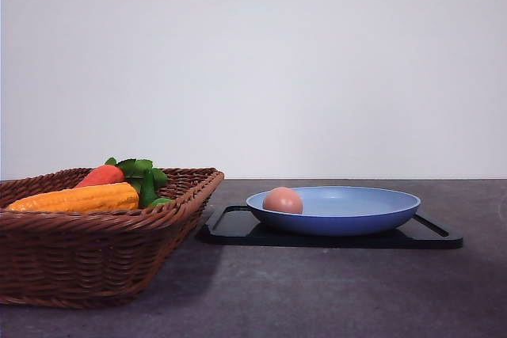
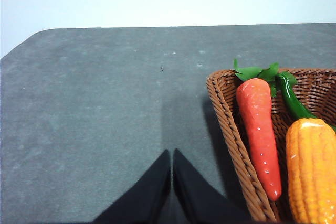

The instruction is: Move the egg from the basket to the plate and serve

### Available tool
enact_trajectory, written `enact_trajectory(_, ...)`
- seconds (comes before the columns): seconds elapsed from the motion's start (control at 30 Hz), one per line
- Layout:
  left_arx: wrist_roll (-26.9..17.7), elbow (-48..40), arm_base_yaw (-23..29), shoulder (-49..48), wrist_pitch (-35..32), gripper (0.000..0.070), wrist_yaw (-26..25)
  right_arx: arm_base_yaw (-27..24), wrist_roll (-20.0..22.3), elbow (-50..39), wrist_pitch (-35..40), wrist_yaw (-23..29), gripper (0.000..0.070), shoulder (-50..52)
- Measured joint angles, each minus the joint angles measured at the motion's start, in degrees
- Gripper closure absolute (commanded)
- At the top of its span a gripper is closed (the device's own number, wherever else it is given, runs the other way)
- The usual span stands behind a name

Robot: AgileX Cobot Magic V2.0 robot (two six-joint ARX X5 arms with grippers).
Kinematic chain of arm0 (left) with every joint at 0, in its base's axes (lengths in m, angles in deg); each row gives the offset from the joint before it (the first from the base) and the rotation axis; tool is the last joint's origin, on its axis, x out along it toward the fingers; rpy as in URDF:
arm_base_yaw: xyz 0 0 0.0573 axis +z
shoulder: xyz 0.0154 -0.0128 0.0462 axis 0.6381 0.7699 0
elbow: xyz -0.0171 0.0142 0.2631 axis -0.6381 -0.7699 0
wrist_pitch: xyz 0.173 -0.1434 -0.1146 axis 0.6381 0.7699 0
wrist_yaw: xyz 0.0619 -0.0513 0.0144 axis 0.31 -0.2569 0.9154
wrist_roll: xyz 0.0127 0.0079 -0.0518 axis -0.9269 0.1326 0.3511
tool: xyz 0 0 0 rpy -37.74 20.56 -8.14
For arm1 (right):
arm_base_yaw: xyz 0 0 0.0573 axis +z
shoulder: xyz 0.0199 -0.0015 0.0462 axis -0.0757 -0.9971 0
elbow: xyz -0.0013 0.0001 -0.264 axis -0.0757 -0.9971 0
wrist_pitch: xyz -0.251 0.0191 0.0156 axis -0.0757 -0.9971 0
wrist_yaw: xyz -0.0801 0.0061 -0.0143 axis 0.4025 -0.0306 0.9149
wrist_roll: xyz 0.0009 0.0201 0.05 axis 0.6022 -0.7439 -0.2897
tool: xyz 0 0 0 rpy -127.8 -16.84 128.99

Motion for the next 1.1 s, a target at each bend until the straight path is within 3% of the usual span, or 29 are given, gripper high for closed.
enact_trajectory(0.3, 0.0, 0.0, 0.0, 0.0, -0.02, 0.07, -0.02, -0.09, -4.16, -0.81, -8.85, -0.2, 0.07, -0.11)
enact_trajectory(1.1, 0.0, 0.0, 0.0, 0.0, -0.04, 0.07, -0.02, -0.04, -4.56, -0.8, -8.91, 0.28, 0.07, -0.09)
